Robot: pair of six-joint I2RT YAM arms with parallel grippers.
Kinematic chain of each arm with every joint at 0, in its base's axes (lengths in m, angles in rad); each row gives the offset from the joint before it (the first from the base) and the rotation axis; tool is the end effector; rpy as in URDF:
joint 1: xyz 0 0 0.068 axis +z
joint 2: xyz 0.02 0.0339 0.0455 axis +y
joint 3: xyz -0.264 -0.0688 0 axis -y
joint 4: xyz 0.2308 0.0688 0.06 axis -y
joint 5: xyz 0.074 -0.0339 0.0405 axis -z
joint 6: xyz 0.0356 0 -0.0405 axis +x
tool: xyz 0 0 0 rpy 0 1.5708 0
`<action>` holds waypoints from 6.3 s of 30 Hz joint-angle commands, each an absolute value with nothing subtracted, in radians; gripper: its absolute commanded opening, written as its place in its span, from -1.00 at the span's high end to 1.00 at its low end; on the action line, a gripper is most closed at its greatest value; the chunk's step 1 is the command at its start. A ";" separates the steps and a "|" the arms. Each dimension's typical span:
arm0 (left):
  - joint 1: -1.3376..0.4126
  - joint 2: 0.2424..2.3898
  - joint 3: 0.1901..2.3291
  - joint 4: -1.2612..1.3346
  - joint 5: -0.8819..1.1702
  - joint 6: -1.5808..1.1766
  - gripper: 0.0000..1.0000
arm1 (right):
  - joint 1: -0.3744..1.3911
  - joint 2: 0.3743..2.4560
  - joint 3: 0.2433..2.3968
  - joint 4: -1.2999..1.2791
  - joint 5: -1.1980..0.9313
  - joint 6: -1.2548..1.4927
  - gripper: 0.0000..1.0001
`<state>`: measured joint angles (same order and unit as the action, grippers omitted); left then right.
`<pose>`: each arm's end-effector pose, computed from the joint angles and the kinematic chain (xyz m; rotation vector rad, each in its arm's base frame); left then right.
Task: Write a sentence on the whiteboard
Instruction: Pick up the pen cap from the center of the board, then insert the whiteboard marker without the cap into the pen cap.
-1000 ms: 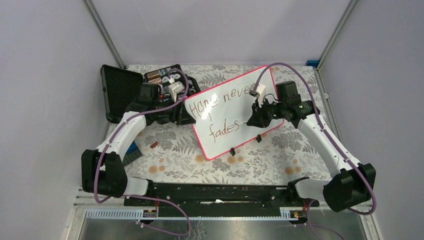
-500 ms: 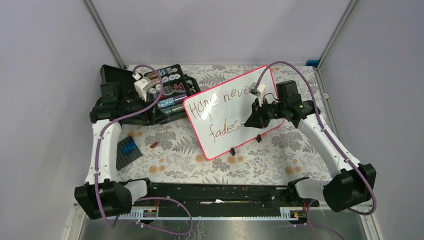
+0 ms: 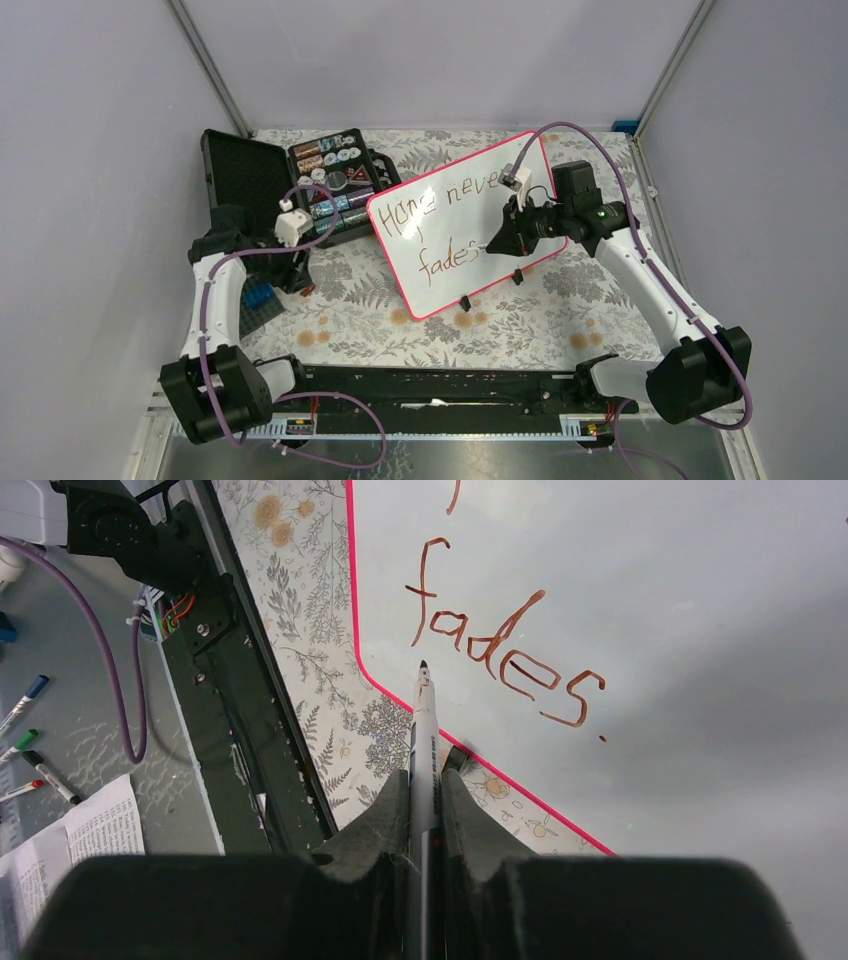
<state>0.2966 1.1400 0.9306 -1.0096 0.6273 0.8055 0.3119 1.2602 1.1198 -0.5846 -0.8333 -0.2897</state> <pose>0.1815 0.0336 0.2676 0.7641 2.3689 -0.4555 0.2294 0.1017 0.3270 -1.0403 1.9161 0.9569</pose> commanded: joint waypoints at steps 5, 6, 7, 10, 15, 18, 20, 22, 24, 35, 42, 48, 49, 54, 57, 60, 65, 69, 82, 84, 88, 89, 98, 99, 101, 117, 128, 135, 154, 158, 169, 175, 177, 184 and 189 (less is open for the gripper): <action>0.304 1.206 0.791 -0.787 0.485 0.891 -0.06 | 0.307 1.267 1.125 -0.535 -0.893 -0.235 1.00; 0.304 1.216 0.779 -0.765 0.477 0.891 -0.05 | 0.307 1.268 1.124 -0.534 -0.895 -0.236 1.00; 0.304 1.226 0.768 -0.741 0.468 0.887 -0.04 | 0.308 1.269 1.123 -0.534 -0.897 -0.235 1.00; 0.304 1.251 0.741 -0.670 0.448 0.877 -0.03 | 0.307 1.272 1.121 -0.534 -0.897 -0.237 1.00; 0.297 1.297 0.711 -0.620 0.430 0.885 0.00 | 0.307 1.273 1.120 -0.534 -0.893 -0.236 1.00; 0.294 1.313 0.689 -0.583 0.420 0.885 0.01 | 0.307 1.278 1.118 -0.534 -0.893 -0.236 1.00; 0.289 1.319 0.674 -0.565 0.419 0.885 0.02 | 0.307 1.280 1.120 -0.534 -0.891 -0.238 1.00; 0.280 1.328 0.662 -0.548 0.422 0.877 0.03 | 0.308 1.278 1.118 -0.534 -0.891 -0.239 1.00; 0.267 1.339 0.653 -0.529 0.420 0.863 0.05 | 0.307 1.279 1.115 -0.531 -0.891 -0.238 1.00; 0.197 1.375 0.617 -0.480 0.372 0.841 0.63 | 0.308 1.280 1.111 -0.528 -0.879 -0.237 1.00; 0.196 1.299 0.668 -0.602 0.436 0.819 1.00 | 0.307 1.282 1.114 -0.527 -0.884 -0.231 1.00; 0.198 1.228 0.802 -0.753 0.561 0.780 1.00 | 0.307 1.282 1.121 -0.518 -0.881 -0.207 1.00; 0.197 1.216 0.832 -0.777 0.579 0.765 1.00 | 0.308 1.280 1.121 -0.514 -0.879 -0.201 1.00; 0.162 1.169 1.037 -0.882 0.615 0.692 1.00 | 0.307 1.285 1.130 -0.479 -0.887 -0.142 1.00; 0.086 1.145 1.164 -0.920 0.615 0.640 1.00 | 0.305 1.291 1.129 -0.434 -0.914 -0.087 1.00; -0.080 1.137 1.267 -0.942 0.594 0.595 1.00 | 0.302 1.296 1.113 -0.373 -0.966 -0.027 1.00; -0.365 1.153 1.364 -0.942 0.518 0.555 1.00 | 0.292 1.300 1.073 -0.314 -1.073 0.045 1.00; -0.550 1.210 1.393 -0.943 0.438 0.556 1.00 | 0.287 1.286 1.005 -0.227 -1.182 0.109 1.00; -0.735 1.351 1.391 -0.956 0.452 0.574 1.00 | 0.282 1.272 0.875 0.056 -1.286 0.326 1.00; -0.735 1.363 1.394 -0.947 0.450 0.562 1.00 | 0.284 1.271 0.864 0.086 -1.297 0.356 1.00; -0.738 1.377 1.405 -0.931 0.450 0.546 1.00 | 0.284 1.274 0.846 0.134 -1.307 0.394 1.00; -0.739 1.382 1.409 -0.932 0.450 0.546 1.00 | 0.285 1.275 0.839 0.156 -1.311 0.419 1.00; -0.752 1.407 1.438 -0.930 0.465 0.545 1.00 | 0.309 1.288 0.828 0.186 -1.309 0.439 1.00; -0.753 1.407 1.440 -0.930 0.466 0.545 1.00 | 0.311 1.289 0.828 0.184 -1.308 0.437 1.00; -0.754 1.411 1.447 -0.930 0.469 0.544 1.00 | 0.314 1.291 0.830 0.176 -1.306 0.429 1.00; -0.756 1.418 1.471 -0.938 0.529 0.540 1.00 | 0.326 1.302 0.847 0.101 -1.289 0.364 1.00; -0.756 1.414 1.475 -0.970 0.572 0.561 1.00 | 0.325 1.301 0.851 0.082 -1.275 0.347 1.00; -0.757 1.421 1.491 -0.985 0.602 0.565 1.00 | 0.327 1.299 0.851 0.077 -1.273 0.343 1.00; -0.761 1.418 1.461 -0.985 0.519 0.566 1.00 | 0.343 1.296 0.852 0.077 -1.305 0.341 1.00; -0.762 1.417 1.461 -0.985 0.519 0.565 1.00 | 0.345 1.296 0.854 0.066 -1.302 0.328 1.00; -0.765 1.419 1.461 -0.998 0.551 0.582 1.00 | 0.352 1.302 0.863 0.049 -1.290 0.318 1.00; -0.769 1.407 1.442 -1.019 0.530 0.612 1.00 | 0.352 1.304 0.866 0.049 -1.291 0.321 1.00; -0.769 1.403 1.438 -1.022 0.529 0.615 1.00 | 0.351 1.304 0.867 0.049 -1.290 0.319 1.00; -0.771 1.406 1.444 -1.033 0.553 0.619 1.00 | 0.352 1.304 0.865 0.049 -1.285 0.322 1.00; -0.773 1.413 1.457 -1.027 0.556 0.607 1.00 | 0.354 1.307 0.864 0.049 -1.286 0.321 1.00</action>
